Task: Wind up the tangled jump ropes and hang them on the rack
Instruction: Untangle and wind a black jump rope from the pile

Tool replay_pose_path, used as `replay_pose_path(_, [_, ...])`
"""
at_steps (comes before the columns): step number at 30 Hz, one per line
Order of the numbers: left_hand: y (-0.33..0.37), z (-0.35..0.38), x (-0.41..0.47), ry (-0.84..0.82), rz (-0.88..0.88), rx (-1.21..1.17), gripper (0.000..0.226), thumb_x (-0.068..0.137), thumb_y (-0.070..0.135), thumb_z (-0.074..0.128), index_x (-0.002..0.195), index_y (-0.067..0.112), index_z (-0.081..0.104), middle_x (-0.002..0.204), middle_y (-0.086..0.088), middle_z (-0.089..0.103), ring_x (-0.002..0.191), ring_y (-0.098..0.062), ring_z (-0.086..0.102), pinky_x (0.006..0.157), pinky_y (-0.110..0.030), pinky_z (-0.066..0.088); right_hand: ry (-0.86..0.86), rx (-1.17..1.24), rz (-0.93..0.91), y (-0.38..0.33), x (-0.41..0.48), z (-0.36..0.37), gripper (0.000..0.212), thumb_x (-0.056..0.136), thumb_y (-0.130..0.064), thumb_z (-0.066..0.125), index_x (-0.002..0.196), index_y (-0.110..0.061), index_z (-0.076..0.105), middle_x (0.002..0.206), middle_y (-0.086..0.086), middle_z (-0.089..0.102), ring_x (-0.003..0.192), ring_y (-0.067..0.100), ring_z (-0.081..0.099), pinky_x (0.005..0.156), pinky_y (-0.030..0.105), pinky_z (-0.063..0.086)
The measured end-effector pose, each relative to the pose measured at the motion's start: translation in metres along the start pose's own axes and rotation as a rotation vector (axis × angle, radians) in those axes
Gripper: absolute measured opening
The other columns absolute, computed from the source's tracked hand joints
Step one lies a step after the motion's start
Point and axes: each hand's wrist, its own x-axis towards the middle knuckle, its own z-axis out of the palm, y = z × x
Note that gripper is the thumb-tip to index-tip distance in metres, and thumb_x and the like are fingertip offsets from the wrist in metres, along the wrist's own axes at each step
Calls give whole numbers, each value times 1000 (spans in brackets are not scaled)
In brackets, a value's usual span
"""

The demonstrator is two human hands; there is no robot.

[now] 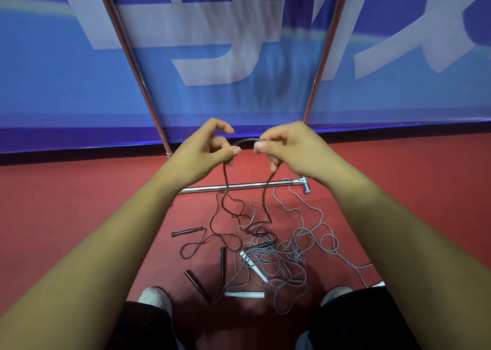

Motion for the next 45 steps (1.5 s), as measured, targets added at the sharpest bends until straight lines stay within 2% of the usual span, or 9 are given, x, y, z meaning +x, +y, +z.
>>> replay_pose_path(6, [-74,-6,-9,-439,-326,473,15,100,24,59,86,24,64,90,3,66,87,-12,58,82,-26,44,339,693,-67,-11,3,-15,21,98,-9,56,82,-6,68,50,0,47,51,19,48,59,27,45])
replay_pose_path(12, [-72,-19,-4,37,-258,245,7,99,12,59,96,17,56,74,-1,72,83,-24,72,74,-33,50,215,-184,222,28,-2,-33,14,84,-20,76,82,-6,76,70,8,71,64,14,56,66,25,41])
replay_pose_path(18, [7,-4,-5,-93,-4,-108,2,97,0,56,98,-1,54,65,-8,64,70,-26,69,76,-27,56,-46,-175,203,10,-3,-14,98,69,-29,89,152,-26,36,148,-3,50,125,12,58,104,26,44])
replay_pose_path(23, [11,3,-8,-144,20,-22,10,95,12,64,99,3,64,65,-6,62,65,-18,61,71,-24,51,-200,-76,60,-3,-3,13,16,91,-28,70,97,-13,72,71,-3,73,76,21,69,74,41,51])
replay_pose_path(33, [-124,-36,-24,-426,-493,497,22,90,36,61,80,16,66,79,2,76,75,-14,69,85,-38,53,439,539,-21,-2,-1,-43,21,99,-10,54,82,-8,67,49,-2,46,50,17,48,59,27,45])
replay_pose_path(37, [-86,-36,-13,-148,-299,384,17,105,18,49,88,15,52,73,-1,74,87,-20,73,85,-40,53,136,-195,263,28,-7,-47,13,88,-22,72,88,-10,76,75,7,72,69,15,57,69,30,45])
replay_pose_path(39, [-49,-25,-10,-113,-181,189,14,105,11,45,91,10,43,65,-11,66,85,-22,75,77,-27,52,-96,-476,407,32,-10,-45,62,76,-30,84,130,-8,63,115,9,70,97,15,61,85,27,44])
replay_pose_path(42, [-4,-8,-14,-188,-58,18,14,105,10,44,91,8,45,55,-5,54,71,-30,73,68,-27,49,-169,-326,274,14,-10,-25,101,71,-36,87,154,-18,31,144,1,53,126,10,52,103,20,36])
replay_pose_path(45, [19,5,-15,-184,9,52,16,104,15,50,89,11,54,54,-1,53,57,-26,67,64,-31,47,-255,10,169,-1,-8,4,52,85,-30,77,131,-14,61,122,6,70,110,6,63,102,30,49])
